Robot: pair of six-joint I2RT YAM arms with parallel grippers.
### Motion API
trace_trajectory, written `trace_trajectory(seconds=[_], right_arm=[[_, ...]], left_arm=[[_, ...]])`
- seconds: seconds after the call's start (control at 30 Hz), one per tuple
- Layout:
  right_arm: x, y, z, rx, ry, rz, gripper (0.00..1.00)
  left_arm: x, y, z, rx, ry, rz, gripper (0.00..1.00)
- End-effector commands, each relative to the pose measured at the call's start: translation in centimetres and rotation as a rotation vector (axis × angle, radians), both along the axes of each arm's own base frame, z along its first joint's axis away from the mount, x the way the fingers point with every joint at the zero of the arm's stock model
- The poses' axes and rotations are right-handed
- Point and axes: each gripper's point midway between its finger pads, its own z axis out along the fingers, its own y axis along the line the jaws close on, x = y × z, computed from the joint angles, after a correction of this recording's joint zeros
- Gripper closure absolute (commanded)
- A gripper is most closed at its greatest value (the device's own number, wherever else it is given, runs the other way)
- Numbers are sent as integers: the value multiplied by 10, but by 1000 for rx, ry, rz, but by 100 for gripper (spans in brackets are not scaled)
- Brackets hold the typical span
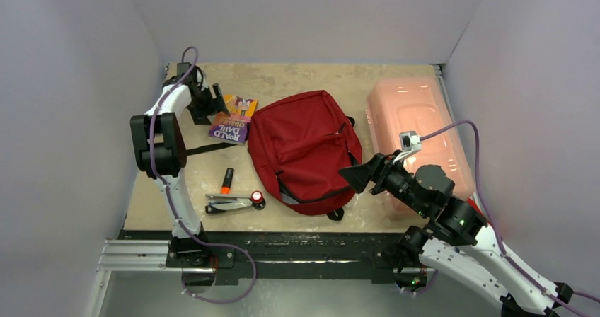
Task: Pack the student bag
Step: Pick up the book from the center of the board.
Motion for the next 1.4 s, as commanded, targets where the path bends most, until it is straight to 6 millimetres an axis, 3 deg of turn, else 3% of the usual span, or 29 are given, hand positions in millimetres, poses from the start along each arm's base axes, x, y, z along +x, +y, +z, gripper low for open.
trace_trajectory(seconds=[0.0, 0.3, 0.6, 0.77, 1.03, 1.37], right_arm=[[-1, 3, 18, 53, -30, 11, 20], [-4, -2, 20, 68, -30, 1, 20], [-4, 0, 20, 72, -27, 8, 20], [-5, -1, 21, 76, -29, 8, 20], [-4, 0, 19, 73, -25, 3, 20], [0, 6, 16, 66, -18, 15, 20]], left_arm=[[7, 5, 10, 5, -25, 31, 23], [9, -13, 12, -102, -32, 23, 32], [4, -8, -3, -73, 13, 37, 25], [4, -16, 0, -124, 14, 22, 34], [6, -35, 28, -237, -63, 23, 60], [4, -53, 47, -357, -93, 3, 73]])
